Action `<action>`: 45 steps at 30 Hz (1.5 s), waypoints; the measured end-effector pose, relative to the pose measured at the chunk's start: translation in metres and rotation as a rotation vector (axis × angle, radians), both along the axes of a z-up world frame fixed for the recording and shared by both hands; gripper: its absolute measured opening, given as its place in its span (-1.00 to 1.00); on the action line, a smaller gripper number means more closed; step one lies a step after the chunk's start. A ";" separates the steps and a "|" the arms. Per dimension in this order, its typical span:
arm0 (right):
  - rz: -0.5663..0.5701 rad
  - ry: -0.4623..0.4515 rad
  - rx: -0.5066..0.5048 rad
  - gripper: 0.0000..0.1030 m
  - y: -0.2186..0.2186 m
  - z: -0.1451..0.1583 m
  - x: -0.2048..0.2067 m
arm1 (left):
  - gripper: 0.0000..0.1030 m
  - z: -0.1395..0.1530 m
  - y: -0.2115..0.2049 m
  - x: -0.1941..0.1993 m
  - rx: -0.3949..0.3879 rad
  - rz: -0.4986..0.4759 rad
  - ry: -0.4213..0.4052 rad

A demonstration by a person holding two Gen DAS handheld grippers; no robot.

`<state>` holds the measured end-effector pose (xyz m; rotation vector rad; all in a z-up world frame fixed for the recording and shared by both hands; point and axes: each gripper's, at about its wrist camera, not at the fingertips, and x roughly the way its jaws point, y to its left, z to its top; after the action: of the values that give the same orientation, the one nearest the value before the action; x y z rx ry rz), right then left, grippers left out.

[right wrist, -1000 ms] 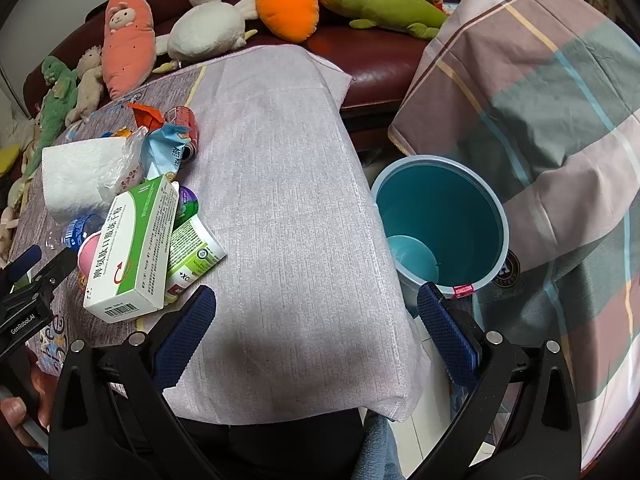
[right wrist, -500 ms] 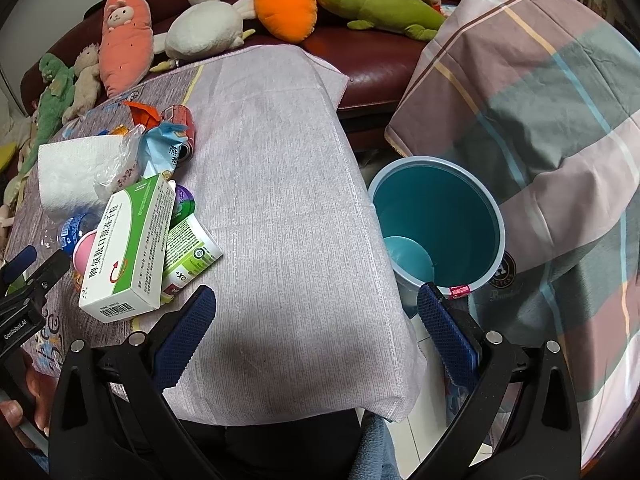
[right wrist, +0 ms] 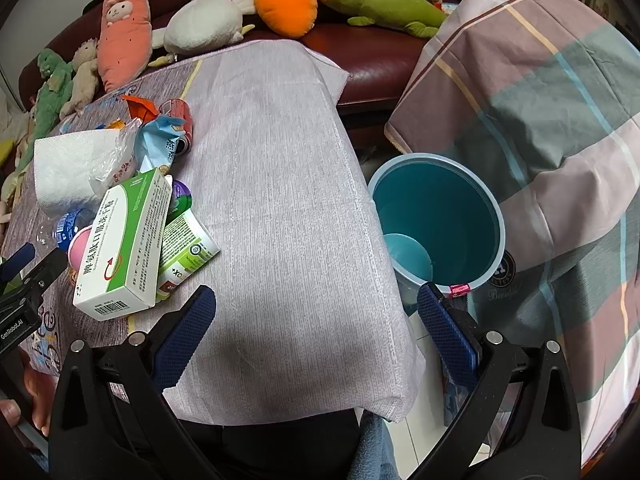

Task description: Collect trash

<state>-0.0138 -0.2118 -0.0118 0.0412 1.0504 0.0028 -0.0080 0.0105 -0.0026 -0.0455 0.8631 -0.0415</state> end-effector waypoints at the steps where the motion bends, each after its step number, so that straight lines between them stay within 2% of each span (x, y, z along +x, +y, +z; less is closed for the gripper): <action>1: 0.000 0.000 0.000 0.88 0.000 0.000 0.000 | 0.94 -0.001 0.001 0.000 -0.002 0.000 0.001; 26: 0.049 0.025 -0.054 0.88 0.025 0.004 0.010 | 0.94 -0.011 0.024 0.000 -0.037 -0.003 0.007; 34: 0.202 0.105 -0.012 0.88 0.063 0.020 0.034 | 0.94 -0.008 0.060 0.000 -0.027 -0.012 -0.009; 39: 0.332 0.219 0.057 0.88 0.109 0.022 0.059 | 0.94 -0.011 0.082 -0.001 -0.016 -0.037 0.005; 45: 0.440 0.296 -0.045 0.88 0.162 0.011 0.079 | 0.94 -0.018 0.108 0.004 0.008 -0.098 0.045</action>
<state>0.0656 -0.0495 -0.0010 -0.2377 1.3369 0.3817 -0.0037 0.1183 -0.0204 0.0029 0.9100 -0.1291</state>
